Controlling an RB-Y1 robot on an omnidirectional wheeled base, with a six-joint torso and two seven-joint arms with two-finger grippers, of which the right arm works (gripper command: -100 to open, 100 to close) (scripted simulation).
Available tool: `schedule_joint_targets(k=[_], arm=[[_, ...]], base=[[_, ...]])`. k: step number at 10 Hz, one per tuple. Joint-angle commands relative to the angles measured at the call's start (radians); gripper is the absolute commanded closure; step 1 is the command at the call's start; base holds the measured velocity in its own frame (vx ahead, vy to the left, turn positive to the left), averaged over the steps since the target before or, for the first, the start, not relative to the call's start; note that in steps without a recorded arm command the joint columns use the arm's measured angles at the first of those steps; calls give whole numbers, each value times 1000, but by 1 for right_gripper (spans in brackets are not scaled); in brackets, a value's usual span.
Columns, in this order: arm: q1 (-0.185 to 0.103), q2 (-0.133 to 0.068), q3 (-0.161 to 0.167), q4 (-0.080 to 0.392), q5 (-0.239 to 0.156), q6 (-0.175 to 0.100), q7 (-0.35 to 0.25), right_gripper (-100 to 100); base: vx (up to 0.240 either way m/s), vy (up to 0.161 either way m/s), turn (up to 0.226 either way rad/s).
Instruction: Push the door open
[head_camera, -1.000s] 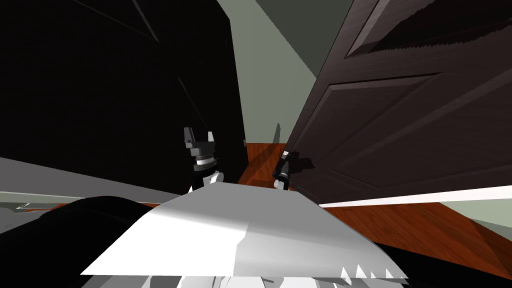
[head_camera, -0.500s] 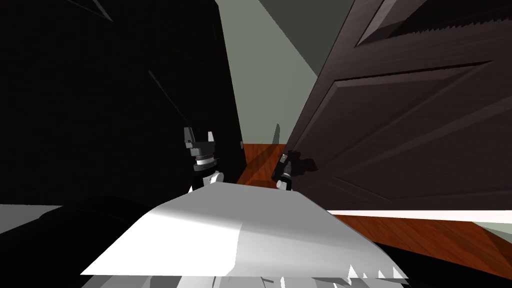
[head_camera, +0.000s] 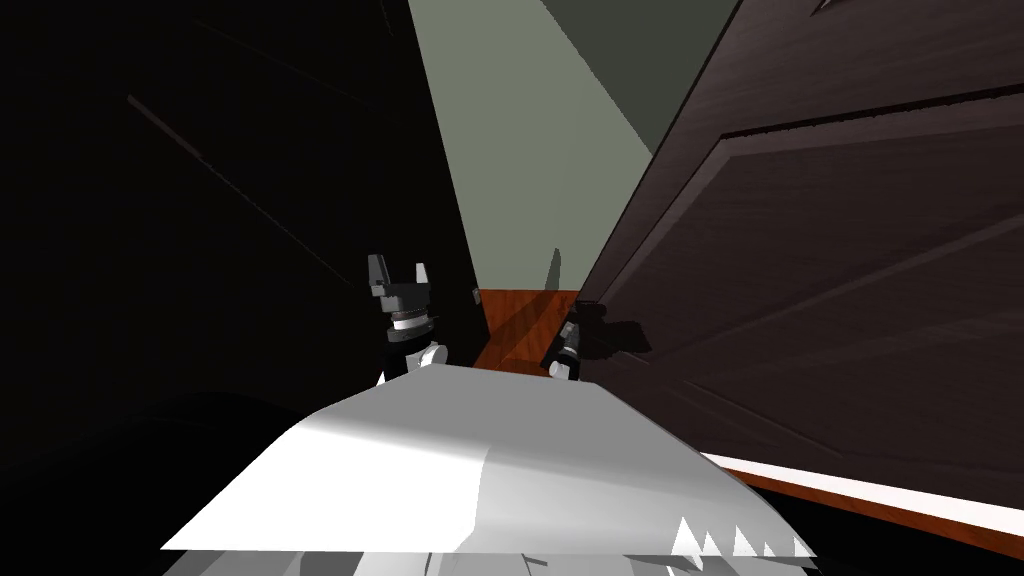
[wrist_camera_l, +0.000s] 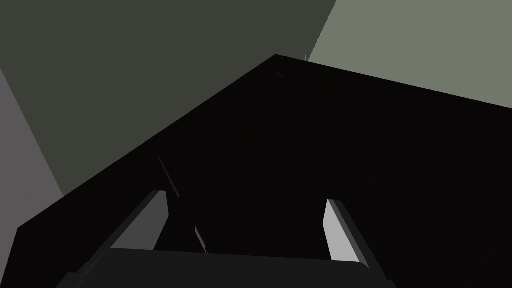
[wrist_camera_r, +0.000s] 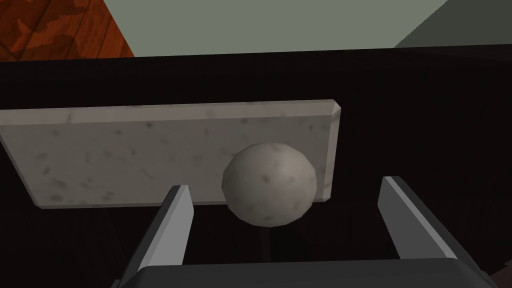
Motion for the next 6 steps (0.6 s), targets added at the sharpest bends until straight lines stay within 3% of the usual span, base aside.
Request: schedule_joint_targets(k=[1,2,6], arm=[[0,0,0,0,0,0,0,-100],[0,0,0,0,0,0,0,100],[0,0,0,0,0,0,0,100]], base=[[66,-8,-15],[-14,2,14],[-13,1,3]])
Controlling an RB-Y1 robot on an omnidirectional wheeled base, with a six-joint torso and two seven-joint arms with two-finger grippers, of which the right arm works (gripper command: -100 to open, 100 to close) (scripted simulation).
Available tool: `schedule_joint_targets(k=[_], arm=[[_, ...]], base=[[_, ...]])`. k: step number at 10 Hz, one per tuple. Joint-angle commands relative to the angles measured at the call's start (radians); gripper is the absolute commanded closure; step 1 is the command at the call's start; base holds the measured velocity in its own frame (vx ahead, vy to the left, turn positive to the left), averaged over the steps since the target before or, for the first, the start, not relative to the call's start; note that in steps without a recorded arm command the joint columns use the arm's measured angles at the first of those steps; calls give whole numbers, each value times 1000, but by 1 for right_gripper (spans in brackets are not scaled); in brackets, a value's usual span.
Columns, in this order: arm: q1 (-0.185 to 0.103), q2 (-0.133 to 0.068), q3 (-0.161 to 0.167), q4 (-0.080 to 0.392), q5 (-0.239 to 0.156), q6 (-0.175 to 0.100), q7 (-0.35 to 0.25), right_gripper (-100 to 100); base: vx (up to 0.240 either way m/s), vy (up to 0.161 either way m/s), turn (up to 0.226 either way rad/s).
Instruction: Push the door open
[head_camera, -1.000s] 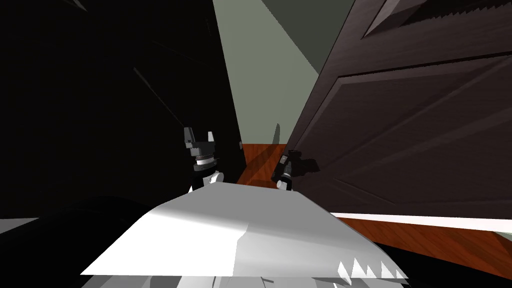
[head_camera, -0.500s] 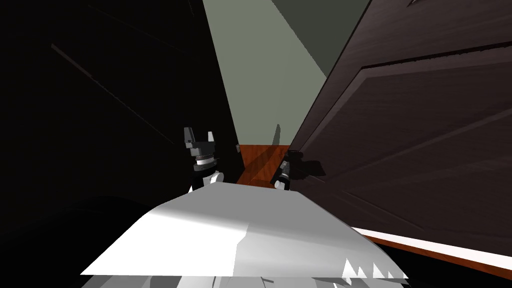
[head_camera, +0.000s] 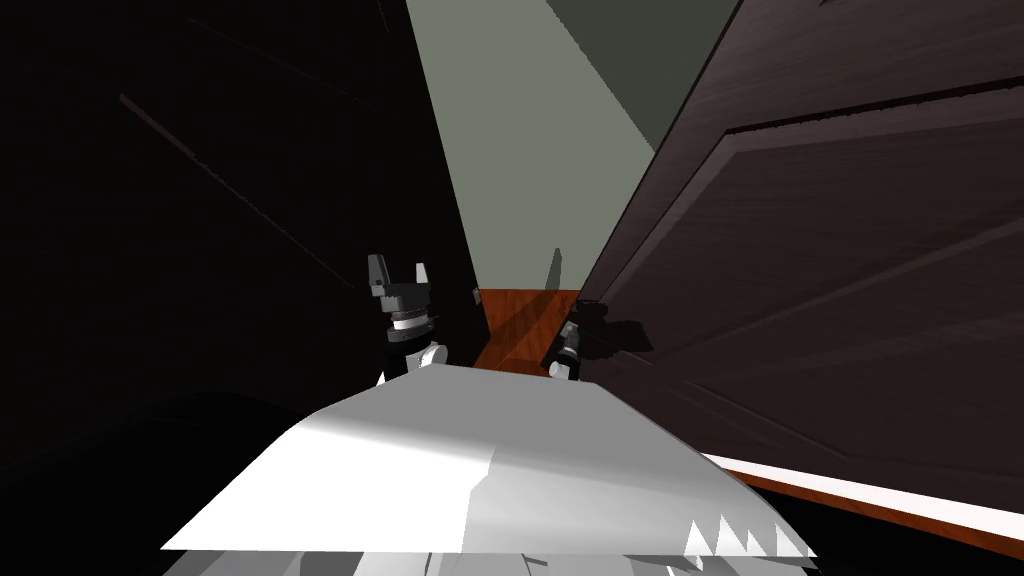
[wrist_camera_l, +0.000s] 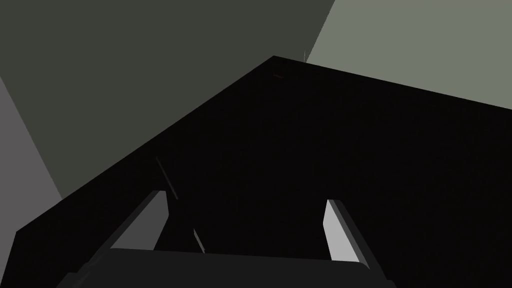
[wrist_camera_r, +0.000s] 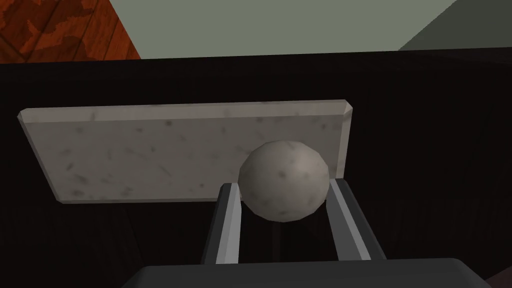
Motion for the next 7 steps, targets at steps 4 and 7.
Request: schedule_joint_targets(k=[4,7], arm=[[-1,-40,-28,-4,-25,-4,17,100],[-21,-57,-9,33,-70,-19,39,-100]], base=[[98,-13,-29],[126,-43,-82]])
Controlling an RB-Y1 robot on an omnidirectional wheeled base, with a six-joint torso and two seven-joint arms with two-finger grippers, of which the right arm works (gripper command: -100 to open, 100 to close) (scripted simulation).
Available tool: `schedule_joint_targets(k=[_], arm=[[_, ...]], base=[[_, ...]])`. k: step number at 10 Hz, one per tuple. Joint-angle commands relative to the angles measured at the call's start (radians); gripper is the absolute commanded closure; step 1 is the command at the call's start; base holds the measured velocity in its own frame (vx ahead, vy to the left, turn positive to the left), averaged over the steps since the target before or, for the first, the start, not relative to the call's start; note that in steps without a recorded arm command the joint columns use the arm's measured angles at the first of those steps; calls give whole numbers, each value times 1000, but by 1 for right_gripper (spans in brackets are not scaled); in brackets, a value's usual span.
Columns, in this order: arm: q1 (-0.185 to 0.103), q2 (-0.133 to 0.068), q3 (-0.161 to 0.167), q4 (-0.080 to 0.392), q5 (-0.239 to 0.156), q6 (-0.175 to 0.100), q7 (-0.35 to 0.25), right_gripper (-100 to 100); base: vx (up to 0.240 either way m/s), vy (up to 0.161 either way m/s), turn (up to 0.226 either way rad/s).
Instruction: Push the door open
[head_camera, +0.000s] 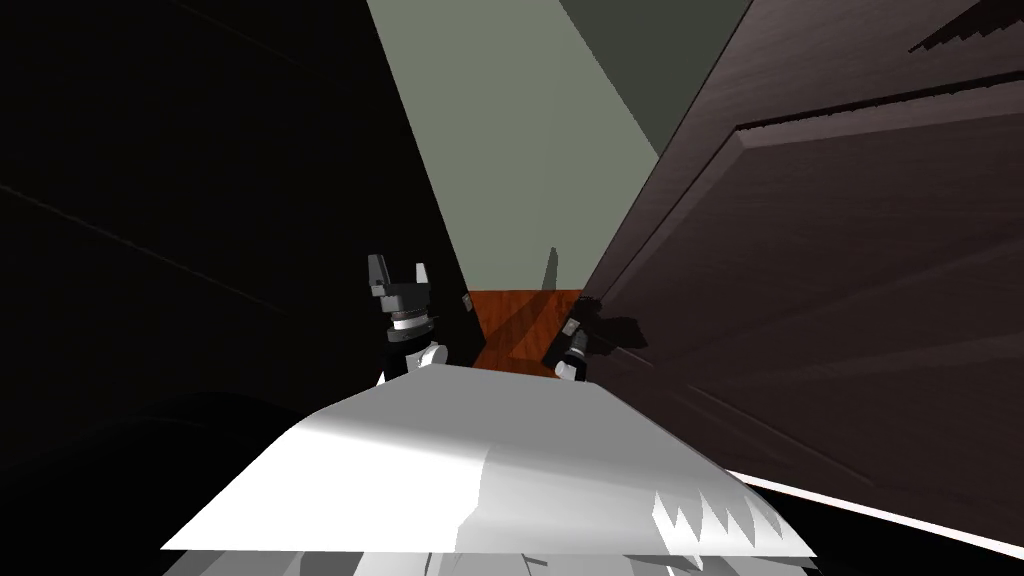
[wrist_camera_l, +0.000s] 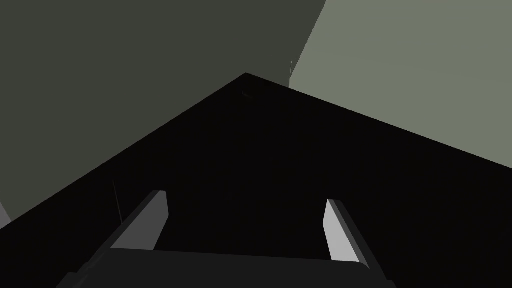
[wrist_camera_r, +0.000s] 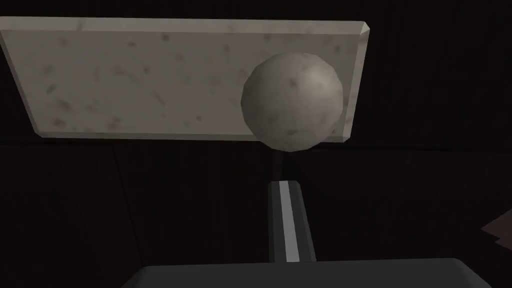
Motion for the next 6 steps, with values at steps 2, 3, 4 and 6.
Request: schedule_joint_targets(k=[2,3,4,6], arm=[[-38,-13,45,49,-57,-30,25,-100],[-49,-13,57,64,-72,-40,30,-100],[-61,-10,69,80,-88,-50,36,-100],[-94,11,104,124,-133,-77,53,-100]], base=[[-163,46,-94],[-165,53,-83],[-133,33,-50],[-125,59,-67]])
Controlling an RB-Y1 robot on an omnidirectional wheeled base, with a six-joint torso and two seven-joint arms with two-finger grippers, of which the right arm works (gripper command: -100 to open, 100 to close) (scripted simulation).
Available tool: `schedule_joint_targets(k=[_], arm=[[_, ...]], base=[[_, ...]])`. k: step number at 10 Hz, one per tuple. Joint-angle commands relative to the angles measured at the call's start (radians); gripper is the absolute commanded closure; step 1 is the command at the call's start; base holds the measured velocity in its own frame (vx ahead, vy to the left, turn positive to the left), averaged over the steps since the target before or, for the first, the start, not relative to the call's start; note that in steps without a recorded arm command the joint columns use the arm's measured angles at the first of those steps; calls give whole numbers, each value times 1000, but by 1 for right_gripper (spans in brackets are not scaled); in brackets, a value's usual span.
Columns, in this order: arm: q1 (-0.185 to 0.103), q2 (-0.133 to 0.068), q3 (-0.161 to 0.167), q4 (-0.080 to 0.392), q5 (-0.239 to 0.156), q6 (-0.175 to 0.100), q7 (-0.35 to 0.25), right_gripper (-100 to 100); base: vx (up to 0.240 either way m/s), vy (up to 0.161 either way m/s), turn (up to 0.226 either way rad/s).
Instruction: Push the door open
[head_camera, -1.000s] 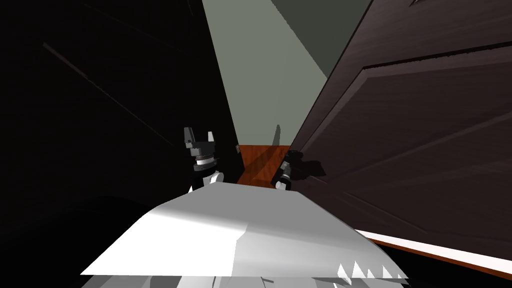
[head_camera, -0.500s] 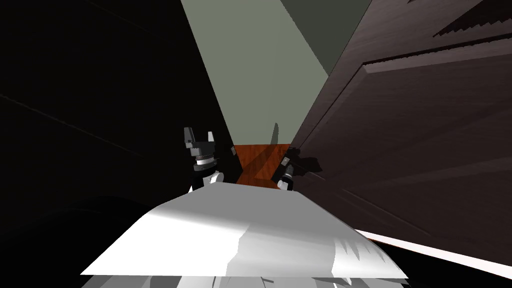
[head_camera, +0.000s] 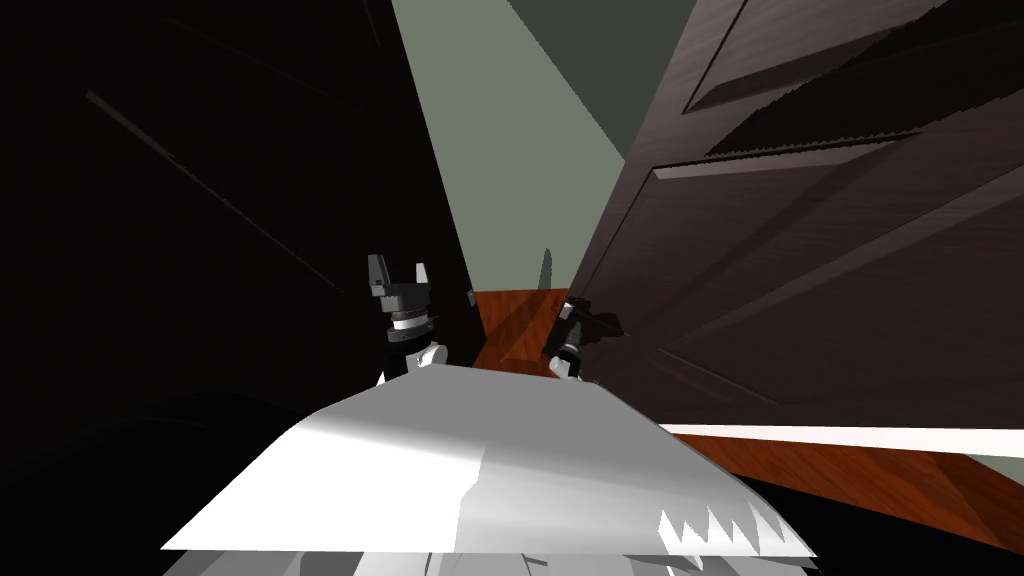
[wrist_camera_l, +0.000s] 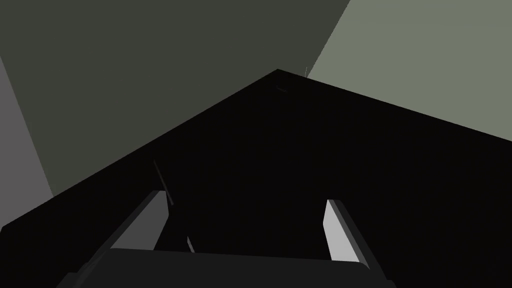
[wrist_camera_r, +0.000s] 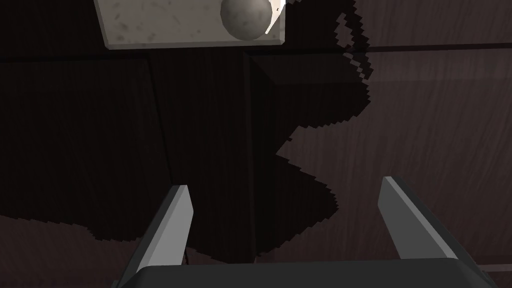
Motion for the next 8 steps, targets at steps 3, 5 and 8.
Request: schedule_joint_targets(k=[3,5,8], arm=[[-27,18,24,41,-30,-25,11,-100],[-55,60,54,79,-69,-49,25,-100],[-47,62,54,63,-68,-40,32,-100]], base=[[-50,39,-22],[-89,86,-51],[-24,62,-1]])
